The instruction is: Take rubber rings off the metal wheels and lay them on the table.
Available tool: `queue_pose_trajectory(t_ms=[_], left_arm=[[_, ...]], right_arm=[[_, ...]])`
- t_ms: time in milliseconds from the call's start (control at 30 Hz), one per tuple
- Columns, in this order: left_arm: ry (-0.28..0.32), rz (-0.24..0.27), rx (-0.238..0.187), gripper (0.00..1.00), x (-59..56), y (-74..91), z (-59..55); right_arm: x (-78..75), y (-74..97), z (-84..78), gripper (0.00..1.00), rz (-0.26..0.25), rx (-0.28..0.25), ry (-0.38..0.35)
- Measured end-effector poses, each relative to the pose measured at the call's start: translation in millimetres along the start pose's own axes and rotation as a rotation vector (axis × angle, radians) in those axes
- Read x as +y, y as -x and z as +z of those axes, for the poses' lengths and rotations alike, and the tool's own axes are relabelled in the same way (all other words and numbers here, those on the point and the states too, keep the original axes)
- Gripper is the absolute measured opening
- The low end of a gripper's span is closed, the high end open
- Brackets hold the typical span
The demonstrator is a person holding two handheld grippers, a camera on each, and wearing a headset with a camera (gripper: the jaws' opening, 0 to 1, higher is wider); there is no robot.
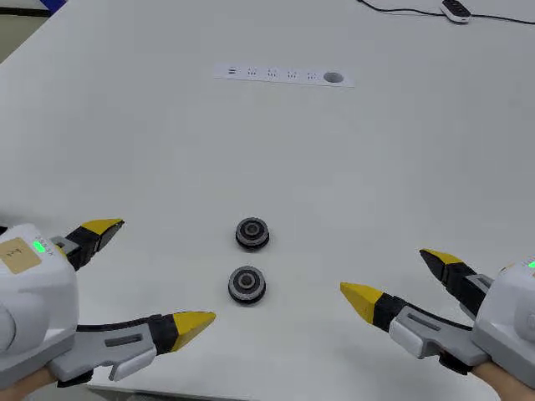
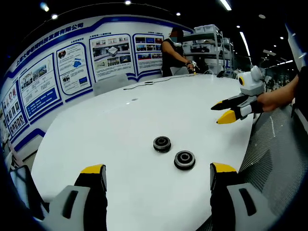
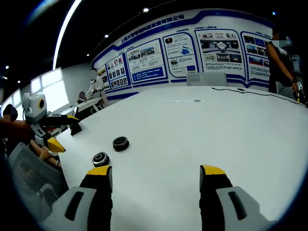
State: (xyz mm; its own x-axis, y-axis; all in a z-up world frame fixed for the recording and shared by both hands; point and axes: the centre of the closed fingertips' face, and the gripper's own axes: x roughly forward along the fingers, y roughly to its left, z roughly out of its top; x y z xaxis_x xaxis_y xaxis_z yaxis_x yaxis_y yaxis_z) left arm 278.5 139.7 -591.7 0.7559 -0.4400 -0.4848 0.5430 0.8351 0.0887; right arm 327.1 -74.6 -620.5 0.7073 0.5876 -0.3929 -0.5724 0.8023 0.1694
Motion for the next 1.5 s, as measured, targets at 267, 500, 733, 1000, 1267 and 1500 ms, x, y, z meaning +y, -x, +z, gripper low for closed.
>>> queue_pose_trajectory(t_ms=[267,500,733,1000,1267,1500], left_arm=[[-0.036,-0.041,0.012,0.85,-8.2,-17.5,2.7],[-0.077,-0.078,0.028,0.76,-16.0,-33.4,4.7],[-0.091,-0.103,0.030,0.67,-23.0,-43.8,5.1],[-0.113,-0.142,0.047,0.59,-33.5,-55.7,-0.3],[-0.133,-0.173,0.071,0.47,-40.7,-64.9,-6.5],[-0.155,-0.196,0.073,0.35,-45.5,-69.0,-6.5]], right_arm=[[1.8,-0.5,-2.5,0.72,0.012,0.009,-0.026],[2.4,-0.7,-2.4,0.70,0.020,0.010,-0.047],[0.1,-0.6,-4.0,0.69,0.015,0.014,-0.064],[-1.0,-0.7,-5.8,0.68,0.015,0.020,-0.080],[0.2,-0.8,-7.1,0.67,0.023,0.022,-0.093],[-0.6,-0.8,-7.4,0.66,0.024,0.023,-0.103]])
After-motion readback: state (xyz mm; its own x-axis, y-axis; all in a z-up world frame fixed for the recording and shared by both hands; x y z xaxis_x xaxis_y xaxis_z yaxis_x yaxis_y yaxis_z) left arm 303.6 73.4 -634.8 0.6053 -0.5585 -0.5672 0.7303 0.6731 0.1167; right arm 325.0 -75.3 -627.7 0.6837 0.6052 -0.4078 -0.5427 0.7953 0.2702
